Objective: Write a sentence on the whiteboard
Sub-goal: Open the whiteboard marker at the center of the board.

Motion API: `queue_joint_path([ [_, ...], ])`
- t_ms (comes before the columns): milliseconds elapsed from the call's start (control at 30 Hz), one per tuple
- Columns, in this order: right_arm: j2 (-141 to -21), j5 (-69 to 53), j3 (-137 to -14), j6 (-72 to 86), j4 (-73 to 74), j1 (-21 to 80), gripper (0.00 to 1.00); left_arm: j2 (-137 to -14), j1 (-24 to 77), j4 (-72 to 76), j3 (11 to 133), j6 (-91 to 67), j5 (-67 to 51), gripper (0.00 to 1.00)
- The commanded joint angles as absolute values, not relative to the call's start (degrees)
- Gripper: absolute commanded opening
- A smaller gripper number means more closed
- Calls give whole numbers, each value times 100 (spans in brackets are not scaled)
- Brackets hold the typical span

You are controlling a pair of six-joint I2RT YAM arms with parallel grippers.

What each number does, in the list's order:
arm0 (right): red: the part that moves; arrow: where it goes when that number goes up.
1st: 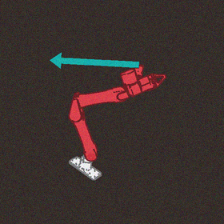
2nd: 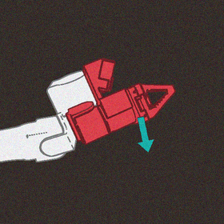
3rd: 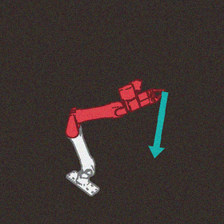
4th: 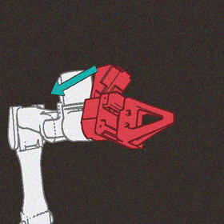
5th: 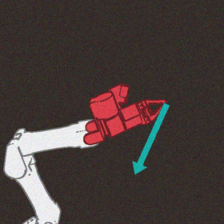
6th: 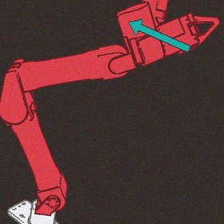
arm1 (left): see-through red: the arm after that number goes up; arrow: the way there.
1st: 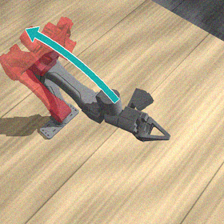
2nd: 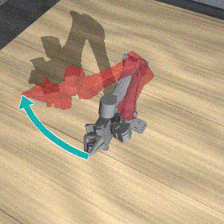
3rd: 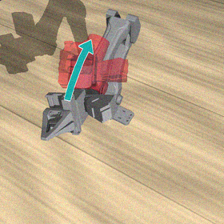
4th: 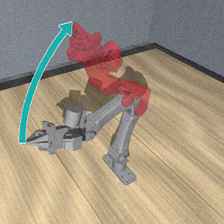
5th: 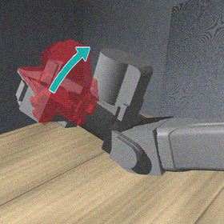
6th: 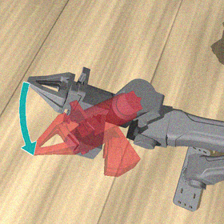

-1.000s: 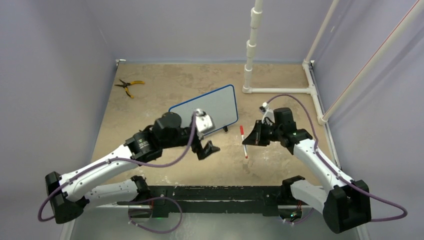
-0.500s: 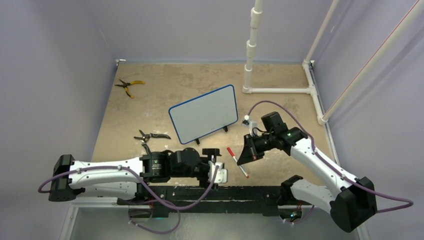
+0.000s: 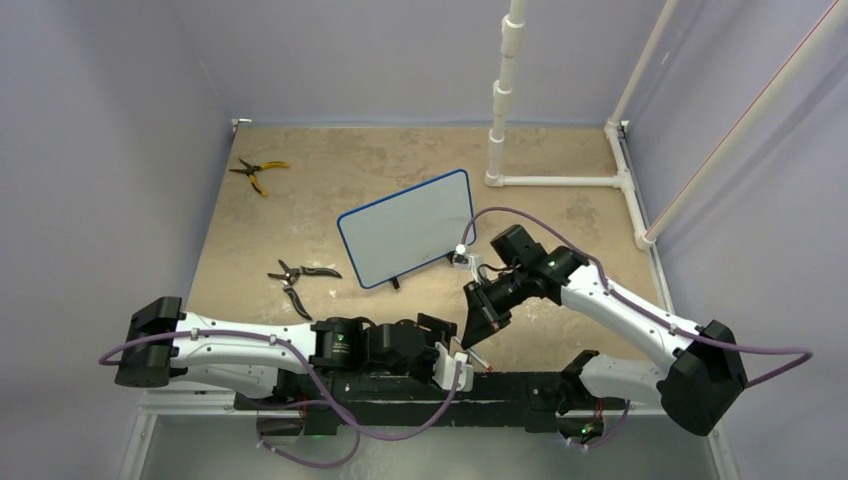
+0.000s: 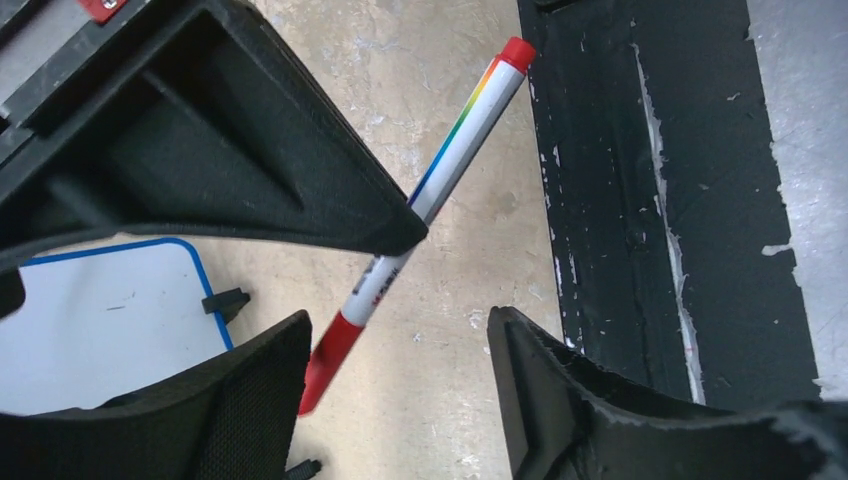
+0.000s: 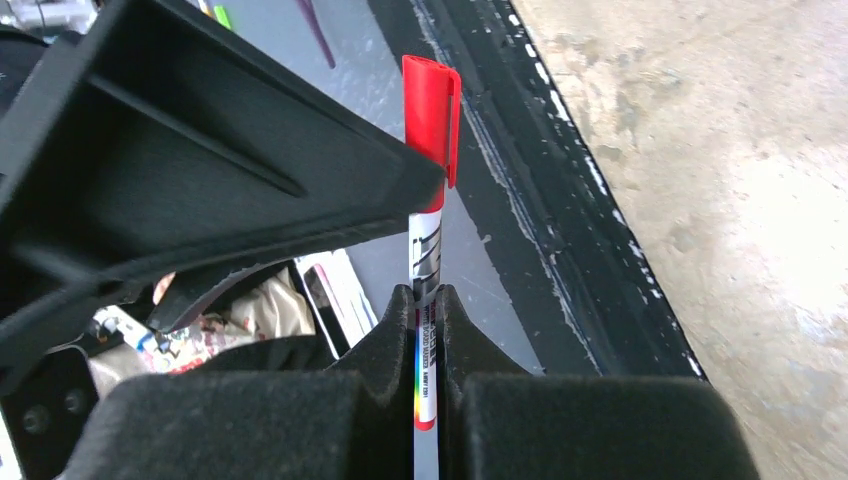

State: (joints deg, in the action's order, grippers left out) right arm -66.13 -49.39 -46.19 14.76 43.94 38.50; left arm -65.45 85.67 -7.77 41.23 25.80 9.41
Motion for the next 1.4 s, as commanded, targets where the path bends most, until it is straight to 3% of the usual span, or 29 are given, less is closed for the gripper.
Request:
queue_joint_path([
  [0,-6741,-5276,-4968,1328,4389,4157,0,-6527,8648,-540,4171,2675,1106,59],
  [233,-6853,-5309,-5183,1238,4551,4456,0,-6469,8673,-588,4080,2672,1319,42],
  [700,-6725,-5247,-5285,1222,4742,4536,0,-6234,8780,-955,4025,2663,1836,35],
  [800,-6715,-5300,-5307,1222,4717,4540,0,-6291,8789,-1020,4046,2645,1731,26],
  [900,-6693,-5352,-5349,1257,4671,4535,0,-6391,8798,-1116,4149,2543,1664,4],
  [967,-6674,-5339,-5368,1372,4559,4536,0,-6430,8798,-1136,4194,2353,1644,0],
  [1000,-6640,-5306,-5367,1498,4435,4535,2,-6440,8798,-1134,4223,2217,1650,0],
  [1167,-6157,-4593,-5199,2592,3254,4530,55,-6188,8588,-1104,4232,1454,1247,0],
  [1367,-5389,-3206,-4902,3754,1810,4491,80,-5635,7584,-711,4064,871,-305,0],
])
